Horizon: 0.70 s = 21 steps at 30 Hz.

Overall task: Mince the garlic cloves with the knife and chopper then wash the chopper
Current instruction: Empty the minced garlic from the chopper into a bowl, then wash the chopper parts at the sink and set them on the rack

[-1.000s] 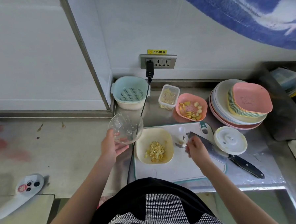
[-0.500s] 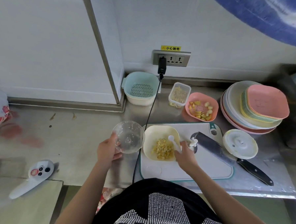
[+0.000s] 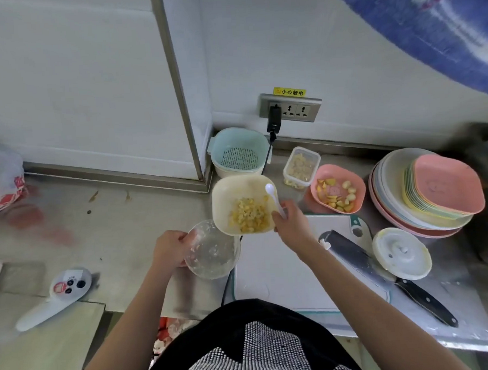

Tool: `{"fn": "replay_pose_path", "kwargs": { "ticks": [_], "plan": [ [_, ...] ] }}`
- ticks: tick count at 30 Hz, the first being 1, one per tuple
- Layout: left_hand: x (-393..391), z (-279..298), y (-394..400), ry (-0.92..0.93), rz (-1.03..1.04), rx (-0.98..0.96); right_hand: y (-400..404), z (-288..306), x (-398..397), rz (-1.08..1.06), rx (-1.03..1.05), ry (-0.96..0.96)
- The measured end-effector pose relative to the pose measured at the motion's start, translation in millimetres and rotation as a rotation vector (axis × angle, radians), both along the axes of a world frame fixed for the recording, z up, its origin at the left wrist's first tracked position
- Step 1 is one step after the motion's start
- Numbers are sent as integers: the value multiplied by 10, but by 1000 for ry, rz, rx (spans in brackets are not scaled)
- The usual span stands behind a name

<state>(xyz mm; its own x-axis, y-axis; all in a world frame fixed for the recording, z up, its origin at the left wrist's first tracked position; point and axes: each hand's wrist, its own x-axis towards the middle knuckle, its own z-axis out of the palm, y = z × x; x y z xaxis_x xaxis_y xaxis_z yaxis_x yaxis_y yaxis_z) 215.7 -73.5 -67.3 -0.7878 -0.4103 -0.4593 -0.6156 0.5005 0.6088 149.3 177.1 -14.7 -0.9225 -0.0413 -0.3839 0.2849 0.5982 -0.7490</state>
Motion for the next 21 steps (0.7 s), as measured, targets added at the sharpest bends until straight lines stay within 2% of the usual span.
{"fn": "replay_pose_path", "kwargs": {
  "ticks": [3,10,15,19,21],
  "plan": [
    [80,1,-128,-28,13,-18,-351,-19,-186,7,-59,-41],
    [409,-27,-441,-83,93,-113,-876,-291,-177,7,-6,-158],
    [545,-93,-567,-38,228,-44,-1101,-415,-49,12,-11,-243],
    [527,-106,-575,-21,231,-27,-1215,-462,21,-11,-99,-335],
    [511,-89,-556,-6,234,-30,-1219,-474,38,13,-84,-294]
  ]
}}
